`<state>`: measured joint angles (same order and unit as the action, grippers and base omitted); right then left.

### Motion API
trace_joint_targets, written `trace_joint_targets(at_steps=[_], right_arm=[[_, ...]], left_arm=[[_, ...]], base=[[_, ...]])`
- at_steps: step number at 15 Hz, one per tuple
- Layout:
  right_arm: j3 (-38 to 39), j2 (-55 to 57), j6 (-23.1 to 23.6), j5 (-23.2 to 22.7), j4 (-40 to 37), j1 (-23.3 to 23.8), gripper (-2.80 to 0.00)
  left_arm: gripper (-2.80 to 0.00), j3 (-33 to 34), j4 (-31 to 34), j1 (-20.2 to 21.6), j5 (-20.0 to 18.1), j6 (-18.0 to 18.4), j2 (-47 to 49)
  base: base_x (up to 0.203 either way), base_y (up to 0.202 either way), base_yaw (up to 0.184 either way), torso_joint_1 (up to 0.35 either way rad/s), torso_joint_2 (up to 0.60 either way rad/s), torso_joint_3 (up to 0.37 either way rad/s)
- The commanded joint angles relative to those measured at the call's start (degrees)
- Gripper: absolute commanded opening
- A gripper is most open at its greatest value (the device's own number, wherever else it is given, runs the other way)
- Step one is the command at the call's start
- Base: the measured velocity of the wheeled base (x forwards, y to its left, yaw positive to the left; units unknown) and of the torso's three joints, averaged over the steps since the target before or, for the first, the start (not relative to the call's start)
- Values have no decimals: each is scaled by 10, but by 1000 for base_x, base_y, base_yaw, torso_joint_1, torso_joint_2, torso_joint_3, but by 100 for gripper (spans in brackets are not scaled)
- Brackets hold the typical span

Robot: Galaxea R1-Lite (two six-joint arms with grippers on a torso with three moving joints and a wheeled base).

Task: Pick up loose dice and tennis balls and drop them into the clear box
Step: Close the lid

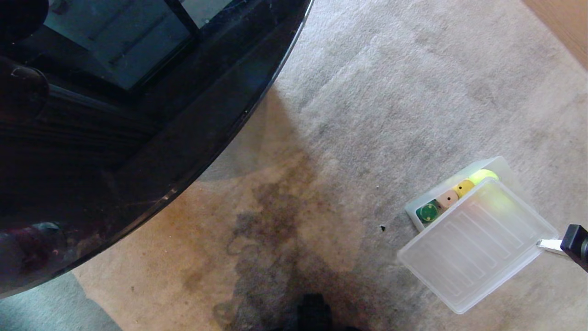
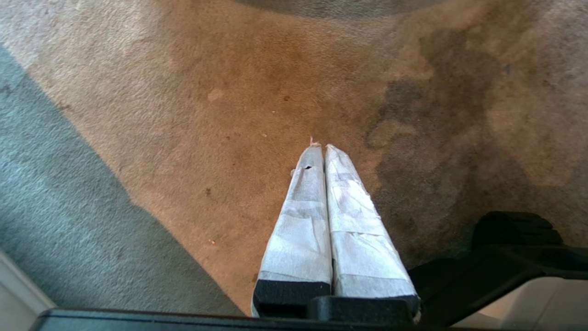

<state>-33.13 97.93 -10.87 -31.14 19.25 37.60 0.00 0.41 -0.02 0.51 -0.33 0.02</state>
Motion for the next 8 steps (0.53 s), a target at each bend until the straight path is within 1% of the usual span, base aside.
trace_joint_targets(at_steps=[1,5,6,8], right_arm=[[-8,14,13,2,-9,29,-280],[-21,17,12,2,-13,58,-280],[-22,17,9,-2,-12,71,-280],[-20,18,-9,-11,-11,72,-280]], left_arm=[[-280,0,0,0,0,0,0],[-280,0,0,0,0,0,0],[-280,0,0,0,0,0,0],[-280,0,0,0,0,0,0]], base=[[0,0,0,0,0,0],[0,0,0,0,0,0],[0,0,0,0,0,0],[0,0,0,0,0,0]])
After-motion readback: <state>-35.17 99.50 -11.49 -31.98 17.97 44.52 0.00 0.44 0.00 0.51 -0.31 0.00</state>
